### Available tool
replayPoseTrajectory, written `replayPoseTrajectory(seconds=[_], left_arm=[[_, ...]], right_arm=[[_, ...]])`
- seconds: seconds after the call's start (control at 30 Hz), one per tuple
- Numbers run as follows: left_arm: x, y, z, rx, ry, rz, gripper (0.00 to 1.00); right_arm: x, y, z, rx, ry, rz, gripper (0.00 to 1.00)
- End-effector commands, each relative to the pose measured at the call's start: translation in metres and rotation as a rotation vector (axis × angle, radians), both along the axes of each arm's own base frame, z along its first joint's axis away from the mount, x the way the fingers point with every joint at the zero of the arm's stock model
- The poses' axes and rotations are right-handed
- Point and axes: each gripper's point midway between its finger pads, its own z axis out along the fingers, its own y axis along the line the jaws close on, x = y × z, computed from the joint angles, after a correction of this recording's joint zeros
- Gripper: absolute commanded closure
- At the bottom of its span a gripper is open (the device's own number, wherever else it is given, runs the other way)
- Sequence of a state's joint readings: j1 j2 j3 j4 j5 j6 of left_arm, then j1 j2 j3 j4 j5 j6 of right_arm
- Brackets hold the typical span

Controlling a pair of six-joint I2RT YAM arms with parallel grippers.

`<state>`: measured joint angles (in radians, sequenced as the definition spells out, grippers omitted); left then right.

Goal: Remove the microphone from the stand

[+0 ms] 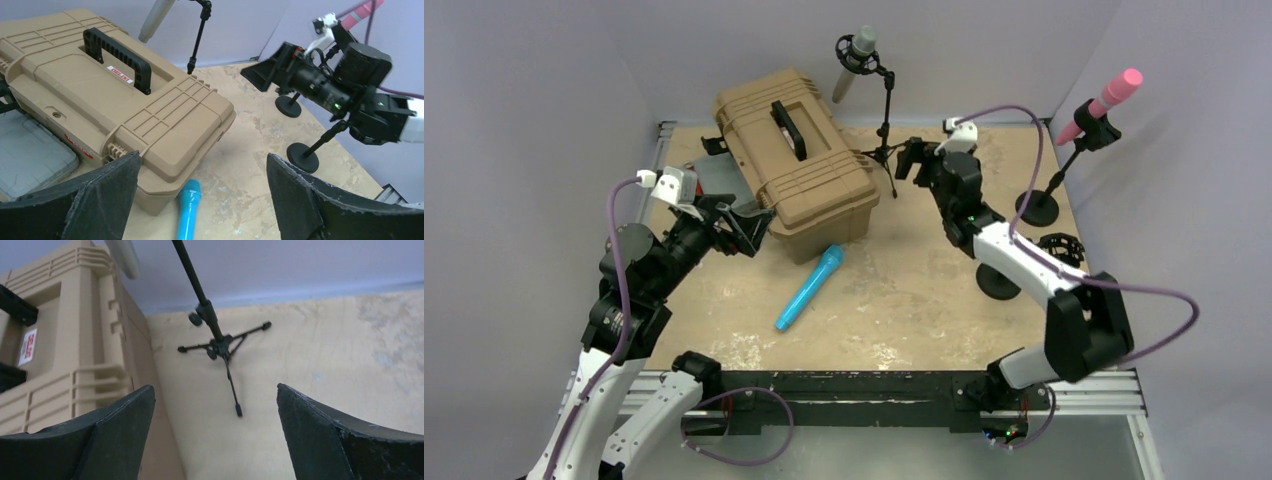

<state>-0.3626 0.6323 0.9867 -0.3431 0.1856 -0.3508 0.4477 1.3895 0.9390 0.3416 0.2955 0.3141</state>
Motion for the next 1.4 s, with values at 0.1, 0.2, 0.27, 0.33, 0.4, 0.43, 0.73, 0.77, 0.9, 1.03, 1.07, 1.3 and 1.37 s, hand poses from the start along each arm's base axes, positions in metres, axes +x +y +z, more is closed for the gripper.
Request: replayPoseTrajectory(seconds=[0.1, 0.2, 0.27, 0.33, 0.4, 0.43, 0.73, 0.77, 0.9, 1.03, 1.07, 1.3, 1.37], left_arm=[[-0.003, 0.003, 0.018, 0.006, -0.051, 0.006, 0.07], [-0.003, 0.003, 0.017, 0.009, -0.05, 0.007, 0.07], [-0.002, 0.003, 0.017, 0.013, -0.049, 0.01, 0.07], [-0.001, 0.003, 0.016, 0.017, -0.045, 0.009, 0.07], [0.0, 0.002, 0.015, 0.02, -0.039, 0.008, 0.07], [0.0, 0.002, 0.014, 0.021, -0.036, 0.006, 0.07], [0.002, 0.001, 0.012, 0.029, -0.027, 0.004, 0.07], [0.002, 0.001, 0.012, 0.03, -0.027, 0.004, 0.07], [0.003, 0.001, 0.011, 0.032, -0.025, 0.007, 0.07], [0.004, 0.001, 0.01, 0.034, -0.024, 0.007, 0.07], [0.004, 0.001, 0.01, 0.034, -0.023, 0.007, 0.08], [0.005, -0.001, 0.009, 0.032, -0.022, 0.001, 0.08], [0.005, -0.001, 0.009, 0.031, -0.021, 0.001, 0.09]], right_arm=[[0.08, 0.039, 0.05, 0.01, -0.176, 0.087, 0.11], [0.108, 0.041, 0.054, 0.055, -0.201, 0.065, 0.11], [0.123, 0.044, 0.05, 0.08, -0.216, 0.071, 0.11], [0.137, 0.047, 0.047, 0.093, -0.239, 0.071, 0.13], [0.146, 0.054, 0.041, 0.084, -0.283, 0.102, 0.18], [0.149, 0.058, 0.041, 0.077, -0.311, 0.121, 0.2], [0.175, 0.074, 0.039, 0.063, -0.43, 0.178, 0.42], [0.178, 0.076, 0.037, 0.052, -0.436, 0.181, 0.46], [0.187, 0.074, 0.029, 0.01, -0.44, 0.156, 0.63], [0.189, 0.07, 0.022, -0.044, -0.438, 0.148, 0.86], [0.189, 0.069, 0.02, -0.06, -0.438, 0.144, 0.91], [0.174, 0.047, 0.017, -0.163, -0.422, 0.085, 1.0], [0.163, 0.038, 0.019, -0.222, -0.425, 0.069, 1.0]])
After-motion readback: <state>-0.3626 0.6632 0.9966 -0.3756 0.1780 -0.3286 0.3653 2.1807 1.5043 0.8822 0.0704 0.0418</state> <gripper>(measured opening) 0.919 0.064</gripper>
